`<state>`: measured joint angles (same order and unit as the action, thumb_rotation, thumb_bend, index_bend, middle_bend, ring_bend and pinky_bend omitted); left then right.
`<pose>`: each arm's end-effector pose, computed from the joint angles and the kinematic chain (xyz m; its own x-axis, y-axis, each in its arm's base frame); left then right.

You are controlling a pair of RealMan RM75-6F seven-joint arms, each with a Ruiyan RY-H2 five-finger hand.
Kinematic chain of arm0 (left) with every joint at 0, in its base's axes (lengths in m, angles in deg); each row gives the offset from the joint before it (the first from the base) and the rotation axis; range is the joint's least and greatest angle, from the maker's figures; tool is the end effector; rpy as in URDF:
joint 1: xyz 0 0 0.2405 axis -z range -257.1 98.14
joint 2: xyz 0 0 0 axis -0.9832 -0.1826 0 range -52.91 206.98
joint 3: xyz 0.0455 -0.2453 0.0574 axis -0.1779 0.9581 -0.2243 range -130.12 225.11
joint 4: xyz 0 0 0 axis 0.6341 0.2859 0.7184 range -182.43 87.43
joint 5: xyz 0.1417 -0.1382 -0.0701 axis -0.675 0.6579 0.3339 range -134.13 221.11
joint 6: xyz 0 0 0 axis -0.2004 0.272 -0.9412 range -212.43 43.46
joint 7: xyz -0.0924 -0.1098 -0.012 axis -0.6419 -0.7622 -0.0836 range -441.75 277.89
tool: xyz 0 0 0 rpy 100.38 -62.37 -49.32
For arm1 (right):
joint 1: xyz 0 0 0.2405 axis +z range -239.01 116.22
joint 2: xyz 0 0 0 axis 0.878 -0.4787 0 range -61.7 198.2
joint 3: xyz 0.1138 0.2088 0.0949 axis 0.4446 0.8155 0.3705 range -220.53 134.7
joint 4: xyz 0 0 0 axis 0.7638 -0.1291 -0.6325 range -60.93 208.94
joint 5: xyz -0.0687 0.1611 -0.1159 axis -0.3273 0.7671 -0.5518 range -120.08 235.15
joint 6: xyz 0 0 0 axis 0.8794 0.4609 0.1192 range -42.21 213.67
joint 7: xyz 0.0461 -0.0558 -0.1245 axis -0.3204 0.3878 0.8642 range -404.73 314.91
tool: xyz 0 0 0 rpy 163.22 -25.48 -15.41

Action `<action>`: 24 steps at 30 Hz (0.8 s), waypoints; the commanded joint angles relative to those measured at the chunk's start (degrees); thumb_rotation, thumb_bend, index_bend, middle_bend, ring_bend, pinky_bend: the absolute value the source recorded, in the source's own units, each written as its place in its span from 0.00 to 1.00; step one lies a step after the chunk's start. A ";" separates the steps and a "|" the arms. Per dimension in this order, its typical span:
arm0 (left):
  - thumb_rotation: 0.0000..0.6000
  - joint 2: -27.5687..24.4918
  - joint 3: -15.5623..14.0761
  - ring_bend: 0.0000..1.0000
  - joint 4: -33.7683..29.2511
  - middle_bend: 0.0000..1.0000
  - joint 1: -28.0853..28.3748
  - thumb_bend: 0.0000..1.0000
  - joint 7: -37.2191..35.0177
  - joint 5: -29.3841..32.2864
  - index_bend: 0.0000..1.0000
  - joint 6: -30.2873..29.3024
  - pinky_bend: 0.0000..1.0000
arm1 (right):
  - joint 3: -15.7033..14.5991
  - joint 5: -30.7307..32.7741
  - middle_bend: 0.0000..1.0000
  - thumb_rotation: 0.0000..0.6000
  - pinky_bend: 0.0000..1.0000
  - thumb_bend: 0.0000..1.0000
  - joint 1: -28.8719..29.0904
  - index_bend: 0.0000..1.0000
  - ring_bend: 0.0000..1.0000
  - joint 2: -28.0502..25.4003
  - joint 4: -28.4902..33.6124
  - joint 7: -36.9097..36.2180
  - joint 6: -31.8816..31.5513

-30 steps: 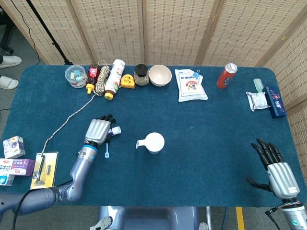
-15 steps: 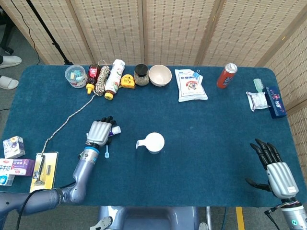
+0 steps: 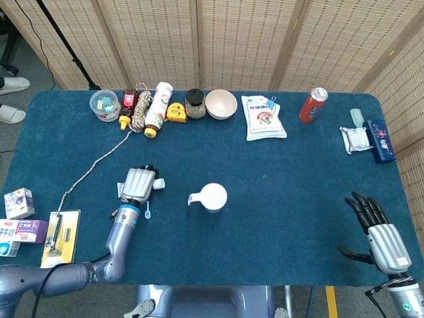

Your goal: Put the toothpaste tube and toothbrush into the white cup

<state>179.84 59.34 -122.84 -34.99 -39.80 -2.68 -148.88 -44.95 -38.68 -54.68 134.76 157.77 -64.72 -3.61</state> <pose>-0.1535 0.3485 -0.0616 0.5753 0.2223 0.7872 0.8179 -0.1638 -0.5515 -0.3101 -0.1730 0.1464 0.1824 -0.0612 0.9813 -0.9647 -0.2039 0.1666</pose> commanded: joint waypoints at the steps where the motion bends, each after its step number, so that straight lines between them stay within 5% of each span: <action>1: 1.00 0.33 0.06 0.43 0.32 0.41 -0.16 0.36 -0.37 -0.55 0.55 -0.43 0.53 | 0.06 0.00 0.00 1.00 0.02 0.07 -0.01 0.00 0.00 0.06 -0.01 0.10 0.08; 24: 1.00 -6.14 0.36 0.49 -8.85 0.46 -3.42 0.42 -3.13 -5.18 0.62 -4.25 0.56 | 0.12 -0.42 0.00 1.00 0.03 0.07 -0.11 0.00 0.00 0.40 0.43 0.72 0.60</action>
<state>174.21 59.66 -131.06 -38.16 -42.73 -7.63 -152.93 -44.83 -39.10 -54.79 135.16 158.20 -64.00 -3.01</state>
